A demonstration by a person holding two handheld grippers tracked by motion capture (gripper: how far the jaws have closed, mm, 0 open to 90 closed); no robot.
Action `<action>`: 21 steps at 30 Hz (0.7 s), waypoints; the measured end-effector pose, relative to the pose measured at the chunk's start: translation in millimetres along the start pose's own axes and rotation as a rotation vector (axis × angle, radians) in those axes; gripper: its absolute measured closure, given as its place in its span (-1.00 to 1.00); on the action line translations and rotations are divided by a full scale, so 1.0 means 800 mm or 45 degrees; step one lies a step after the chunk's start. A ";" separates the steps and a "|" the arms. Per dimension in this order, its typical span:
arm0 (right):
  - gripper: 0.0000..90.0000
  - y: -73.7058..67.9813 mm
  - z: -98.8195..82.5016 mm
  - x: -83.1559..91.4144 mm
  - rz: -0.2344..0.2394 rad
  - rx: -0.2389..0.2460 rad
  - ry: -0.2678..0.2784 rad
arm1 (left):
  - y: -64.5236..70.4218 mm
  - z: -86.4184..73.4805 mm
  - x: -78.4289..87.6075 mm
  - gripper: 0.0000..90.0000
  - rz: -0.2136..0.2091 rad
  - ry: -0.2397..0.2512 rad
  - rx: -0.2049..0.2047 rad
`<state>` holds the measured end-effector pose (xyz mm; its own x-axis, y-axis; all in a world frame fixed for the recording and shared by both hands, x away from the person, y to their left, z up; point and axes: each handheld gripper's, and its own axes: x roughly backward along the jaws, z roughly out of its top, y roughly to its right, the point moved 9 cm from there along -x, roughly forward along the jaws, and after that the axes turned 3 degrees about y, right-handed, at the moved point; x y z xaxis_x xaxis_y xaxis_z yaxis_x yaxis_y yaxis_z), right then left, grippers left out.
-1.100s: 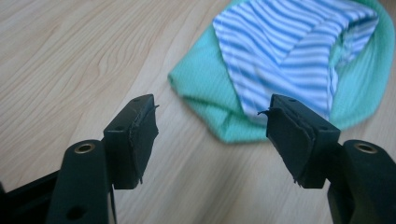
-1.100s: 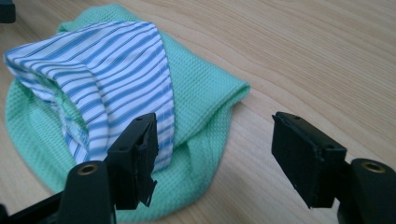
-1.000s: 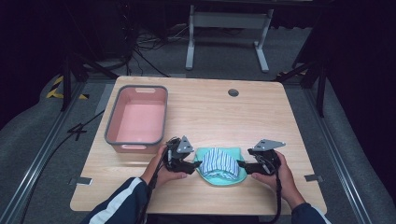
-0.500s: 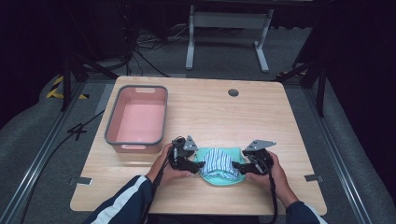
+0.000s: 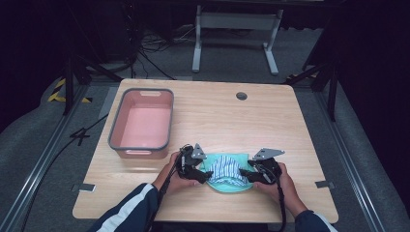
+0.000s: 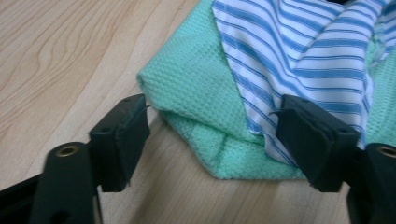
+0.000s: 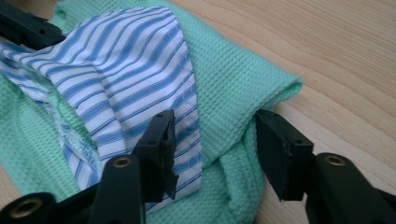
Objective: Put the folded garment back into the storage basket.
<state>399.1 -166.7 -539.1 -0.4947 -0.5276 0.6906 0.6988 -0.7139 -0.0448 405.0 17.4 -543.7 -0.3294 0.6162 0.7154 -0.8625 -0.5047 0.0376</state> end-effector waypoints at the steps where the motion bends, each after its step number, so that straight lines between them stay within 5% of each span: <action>1: 0.21 -0.001 0.000 0.000 0.003 0.003 0.001 | 0.001 0.001 0.000 -0.28 -0.009 0.011 -0.002; 6: 0.52 -0.009 0.000 0.001 0.037 0.008 -0.006 | 0.005 0.003 0.001 0.24 -0.047 0.009 -0.026; 11: 0.69 -0.013 0.000 0.001 0.049 0.007 -0.006 | 0.005 0.005 0.000 0.55 -0.071 0.026 -0.021; 21: 0.80 -0.015 0.001 0.002 0.029 0.002 0.014 | 0.009 0.006 0.000 0.80 -0.057 0.024 -0.042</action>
<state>390.3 -158.4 -536.7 -0.4840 -0.5487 0.6816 0.7110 -0.7007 -0.0592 400.5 10.9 -539.7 -0.2967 0.6491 0.7004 -0.8888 -0.4559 0.0461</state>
